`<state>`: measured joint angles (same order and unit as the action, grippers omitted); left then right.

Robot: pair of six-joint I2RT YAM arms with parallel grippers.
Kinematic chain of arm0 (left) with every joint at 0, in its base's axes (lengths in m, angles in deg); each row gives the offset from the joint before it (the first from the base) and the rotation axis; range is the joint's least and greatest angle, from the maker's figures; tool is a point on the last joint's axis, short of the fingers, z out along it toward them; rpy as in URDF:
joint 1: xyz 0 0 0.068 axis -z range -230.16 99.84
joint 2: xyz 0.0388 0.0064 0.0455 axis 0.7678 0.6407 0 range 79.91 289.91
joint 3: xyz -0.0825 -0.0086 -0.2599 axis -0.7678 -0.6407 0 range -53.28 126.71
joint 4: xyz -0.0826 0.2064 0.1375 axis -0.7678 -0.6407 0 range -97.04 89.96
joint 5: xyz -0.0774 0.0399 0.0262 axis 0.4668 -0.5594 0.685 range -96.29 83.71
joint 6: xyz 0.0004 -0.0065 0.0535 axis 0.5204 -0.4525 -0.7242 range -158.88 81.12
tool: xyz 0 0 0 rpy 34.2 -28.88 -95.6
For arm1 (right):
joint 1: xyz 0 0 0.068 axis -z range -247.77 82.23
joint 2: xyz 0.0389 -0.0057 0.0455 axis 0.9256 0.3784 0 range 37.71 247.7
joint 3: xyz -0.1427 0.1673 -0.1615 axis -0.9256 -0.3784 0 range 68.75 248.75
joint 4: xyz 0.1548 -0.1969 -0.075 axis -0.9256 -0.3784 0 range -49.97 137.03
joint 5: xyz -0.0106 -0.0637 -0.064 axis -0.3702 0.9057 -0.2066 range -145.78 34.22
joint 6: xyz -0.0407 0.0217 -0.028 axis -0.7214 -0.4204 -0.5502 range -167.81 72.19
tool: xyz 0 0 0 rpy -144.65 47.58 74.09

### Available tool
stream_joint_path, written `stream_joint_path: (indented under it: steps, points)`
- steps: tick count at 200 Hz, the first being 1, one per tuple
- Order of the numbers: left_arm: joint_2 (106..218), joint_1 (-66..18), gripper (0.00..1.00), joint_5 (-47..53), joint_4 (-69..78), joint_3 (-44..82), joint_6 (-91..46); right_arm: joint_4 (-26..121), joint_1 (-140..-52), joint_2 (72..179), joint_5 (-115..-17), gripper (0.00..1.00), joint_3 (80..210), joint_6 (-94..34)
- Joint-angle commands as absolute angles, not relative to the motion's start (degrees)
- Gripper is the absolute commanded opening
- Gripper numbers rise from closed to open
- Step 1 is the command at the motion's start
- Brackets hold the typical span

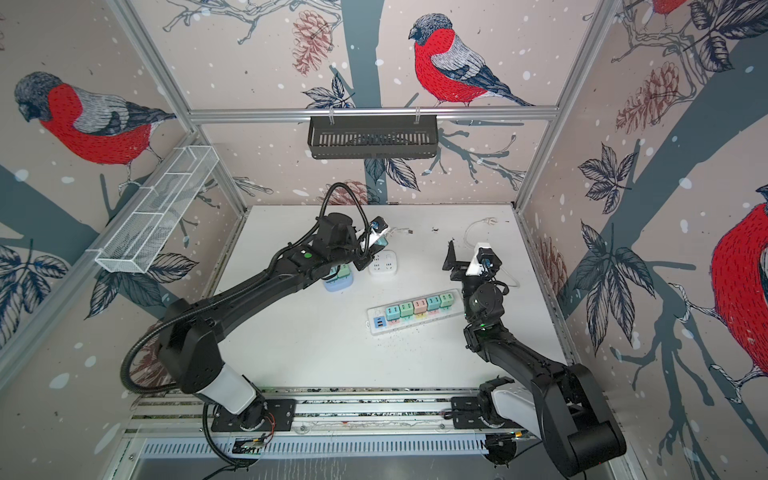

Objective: Insert the plug
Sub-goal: 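Open and pull back the right gripper while the left gripper carries the adapter, then carry the teal adapter with the left gripper over the white square strip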

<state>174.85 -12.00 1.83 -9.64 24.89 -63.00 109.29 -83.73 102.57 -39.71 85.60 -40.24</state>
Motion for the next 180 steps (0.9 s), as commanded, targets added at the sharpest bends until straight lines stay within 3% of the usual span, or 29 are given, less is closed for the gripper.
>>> stream_joint_path:
  steps: [1, 65, 123, 180]
  points:
    - [179.0, -12.1, 0.0, -2.0, -17.8, 29.5, -66.4, 104.0, -81.6, 102.9, -37.7, 1.0, 85.4, -31.0]
    - [193.3, -12.3, 0.0, -1.3, -29.6, 42.3, -70.2, 109.9, -79.2, 107.8, -29.9, 1.0, 81.7, -28.6]
    - [209.4, -13.2, 0.0, -0.9, -43.5, 61.5, -71.7, 108.7, -78.8, 107.3, -26.6, 1.0, 81.5, -26.9]
    - [214.0, -13.6, 0.0, 2.4, -49.0, 66.3, -73.5, 108.3, -78.9, 107.7, -27.5, 1.0, 82.0, -27.4]
